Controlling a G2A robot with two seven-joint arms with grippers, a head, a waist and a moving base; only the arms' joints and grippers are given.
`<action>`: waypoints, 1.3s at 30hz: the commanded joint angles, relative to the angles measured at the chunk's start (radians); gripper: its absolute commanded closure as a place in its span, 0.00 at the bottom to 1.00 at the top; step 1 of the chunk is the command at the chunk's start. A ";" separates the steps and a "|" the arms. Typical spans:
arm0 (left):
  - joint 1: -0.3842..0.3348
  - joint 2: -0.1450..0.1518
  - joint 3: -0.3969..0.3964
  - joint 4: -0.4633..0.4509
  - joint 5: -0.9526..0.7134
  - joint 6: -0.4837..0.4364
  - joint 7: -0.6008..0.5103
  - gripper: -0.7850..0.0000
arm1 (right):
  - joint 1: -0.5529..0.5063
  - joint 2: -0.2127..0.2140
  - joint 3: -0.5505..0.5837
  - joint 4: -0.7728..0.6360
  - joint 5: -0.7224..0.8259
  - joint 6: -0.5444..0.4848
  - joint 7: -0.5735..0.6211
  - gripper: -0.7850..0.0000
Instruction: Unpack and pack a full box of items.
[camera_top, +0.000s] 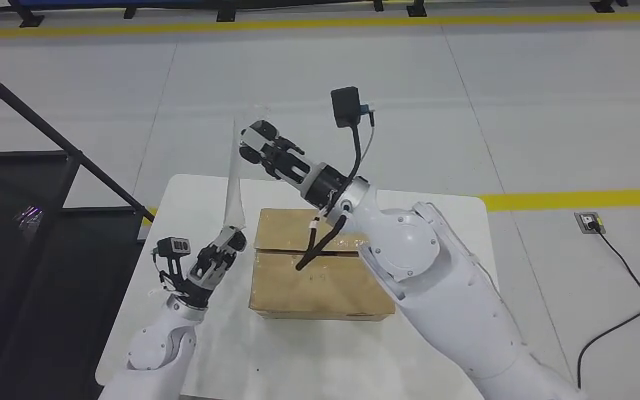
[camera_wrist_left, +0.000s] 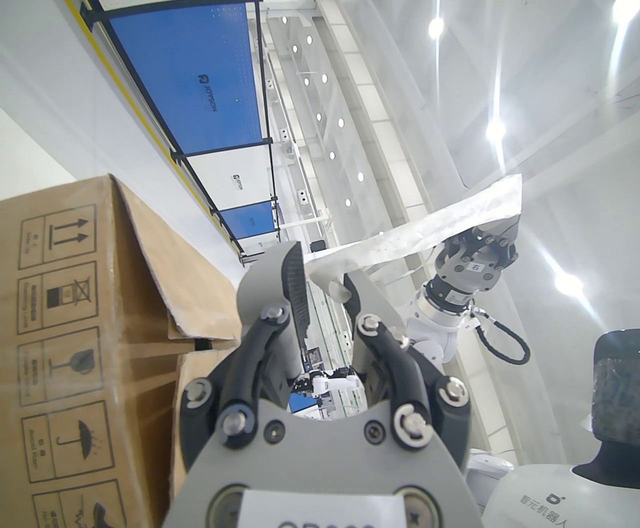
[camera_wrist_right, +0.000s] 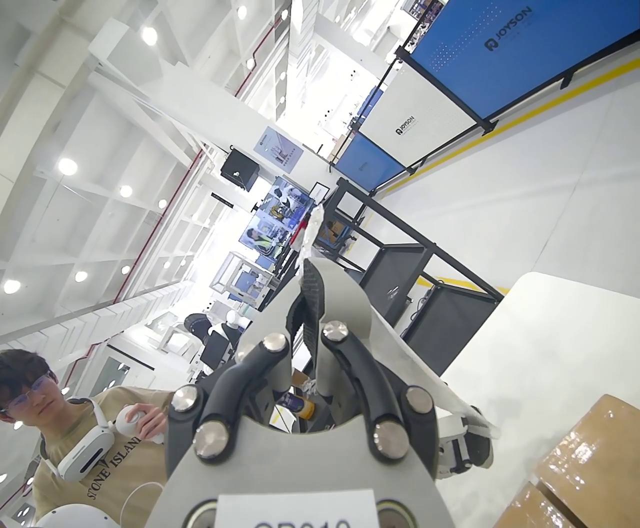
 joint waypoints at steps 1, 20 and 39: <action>0.000 0.000 -0.004 0.002 -0.001 0.001 -0.002 0.77 | -0.008 -0.001 0.006 -0.005 -0.002 0.009 -0.001 1.00; 0.019 0.007 -0.050 0.003 0.028 0.009 -0.054 1.00 | -0.052 -0.008 0.047 -0.026 -0.027 0.100 0.030 1.00; 0.077 0.063 -0.198 -0.099 0.110 0.138 -0.362 1.00 | -0.119 -0.007 0.069 -0.069 -0.029 0.252 -0.019 1.00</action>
